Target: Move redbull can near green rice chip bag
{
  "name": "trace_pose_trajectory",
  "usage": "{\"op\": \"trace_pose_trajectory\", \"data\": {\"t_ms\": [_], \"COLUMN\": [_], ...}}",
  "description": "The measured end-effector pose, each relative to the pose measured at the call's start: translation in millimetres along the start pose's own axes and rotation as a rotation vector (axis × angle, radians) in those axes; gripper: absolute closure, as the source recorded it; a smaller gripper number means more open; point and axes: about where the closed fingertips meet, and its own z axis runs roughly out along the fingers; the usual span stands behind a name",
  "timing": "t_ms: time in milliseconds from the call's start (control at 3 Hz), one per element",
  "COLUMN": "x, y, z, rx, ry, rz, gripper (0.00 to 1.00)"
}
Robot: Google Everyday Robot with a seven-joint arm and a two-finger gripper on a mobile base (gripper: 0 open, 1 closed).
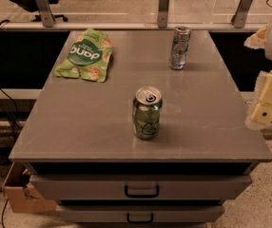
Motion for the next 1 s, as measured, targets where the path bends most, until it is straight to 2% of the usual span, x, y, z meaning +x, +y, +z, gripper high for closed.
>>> {"op": "trace_pose_trajectory", "data": {"t_ms": [333, 667, 1000], "x": [0.0, -0.1, 6.2], "y": [0.0, -6.7, -43.9], "z": [0.0, 2.7, 15.3], "rx": [0.000, 0.022, 0.080], "ry": [0.000, -0.015, -0.117], "rz": [0.000, 0.018, 0.081], "gripper": [0.00, 0.00, 0.00]}}
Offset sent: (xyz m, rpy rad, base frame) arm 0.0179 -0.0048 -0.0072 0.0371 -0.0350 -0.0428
